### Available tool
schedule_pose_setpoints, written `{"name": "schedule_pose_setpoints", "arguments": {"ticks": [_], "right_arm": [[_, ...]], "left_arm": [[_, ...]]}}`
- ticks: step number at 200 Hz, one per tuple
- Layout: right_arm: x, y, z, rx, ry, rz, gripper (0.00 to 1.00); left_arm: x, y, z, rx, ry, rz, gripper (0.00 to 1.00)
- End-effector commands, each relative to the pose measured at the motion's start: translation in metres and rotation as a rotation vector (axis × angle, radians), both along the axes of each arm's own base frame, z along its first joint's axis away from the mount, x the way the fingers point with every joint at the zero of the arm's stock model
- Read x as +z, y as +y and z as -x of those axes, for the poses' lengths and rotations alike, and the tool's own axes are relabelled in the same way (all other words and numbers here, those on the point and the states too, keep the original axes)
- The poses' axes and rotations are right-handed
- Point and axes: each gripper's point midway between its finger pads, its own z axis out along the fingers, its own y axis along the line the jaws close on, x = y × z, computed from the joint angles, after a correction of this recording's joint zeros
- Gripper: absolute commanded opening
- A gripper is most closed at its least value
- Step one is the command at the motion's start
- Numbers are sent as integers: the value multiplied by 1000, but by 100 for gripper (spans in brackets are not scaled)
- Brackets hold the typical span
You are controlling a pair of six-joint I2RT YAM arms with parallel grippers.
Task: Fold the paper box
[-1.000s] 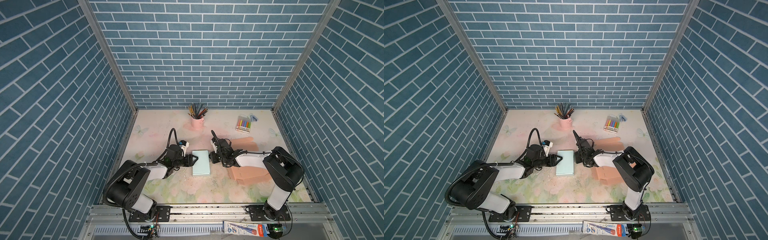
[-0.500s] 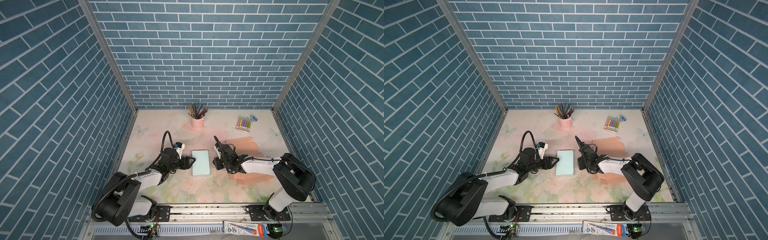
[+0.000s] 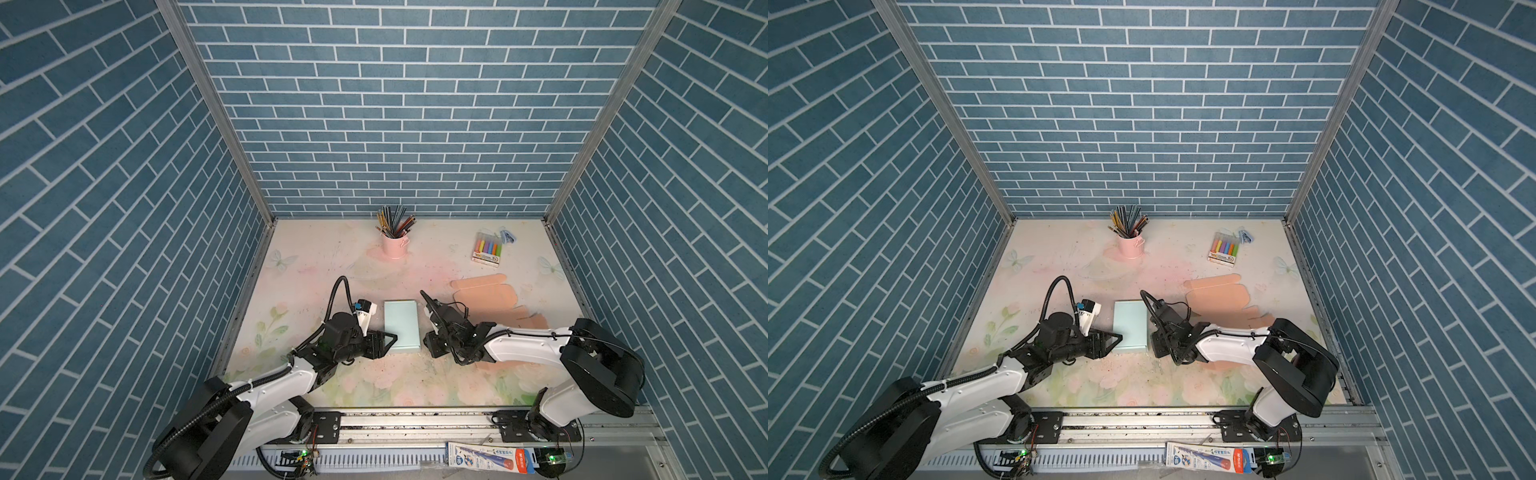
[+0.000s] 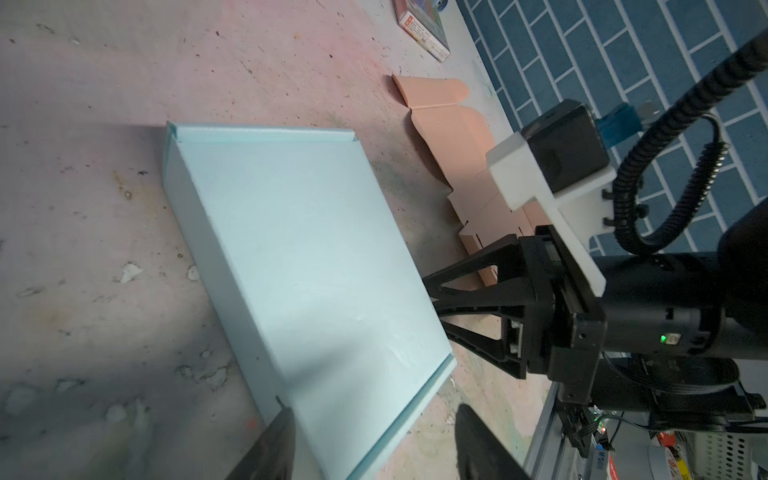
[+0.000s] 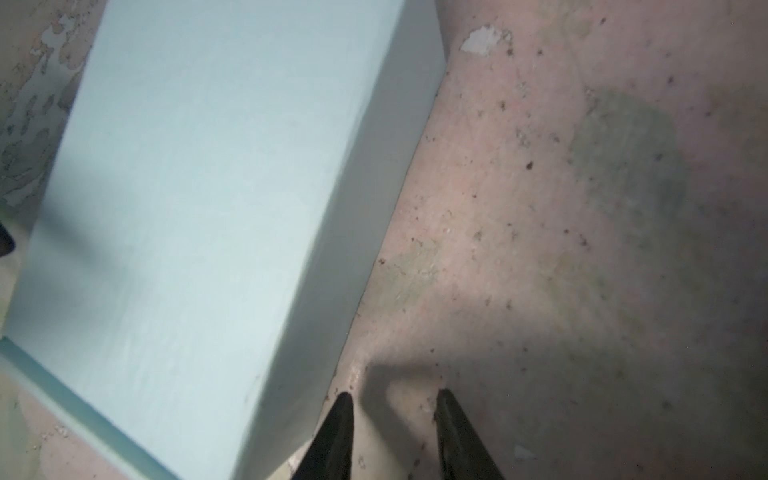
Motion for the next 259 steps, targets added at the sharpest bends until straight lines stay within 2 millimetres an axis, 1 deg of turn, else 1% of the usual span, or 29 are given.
{"name": "schedule_pose_setpoints", "arguments": {"ticks": [1,51,70,109,165,193,208,240,259], "right_arm": [[-10,-9,11,-43,41,25,35],[-11,-1,12,-35,41,11,35],[-13,3,14,-24,47,11,35],[-13,9,17,-14,48,1,35],[2,37,25,42,27,-48,35],[12,49,30,73,14,-81,35],[17,53,32,84,9,-100,35],[21,59,34,109,5,-126,35],[19,60,36,117,13,-128,35]], "left_arm": [[-14,4,6,35,38,-31,62],[-21,1,10,45,49,-22,62],[-22,-6,13,26,51,-23,62],[-18,-19,15,0,42,-10,62],[-16,-31,22,-25,41,3,61],[-14,-32,23,-26,38,13,61],[-14,-33,24,-26,37,16,60],[-13,-34,23,-27,35,23,60],[-15,-33,23,-26,37,17,60]]}}
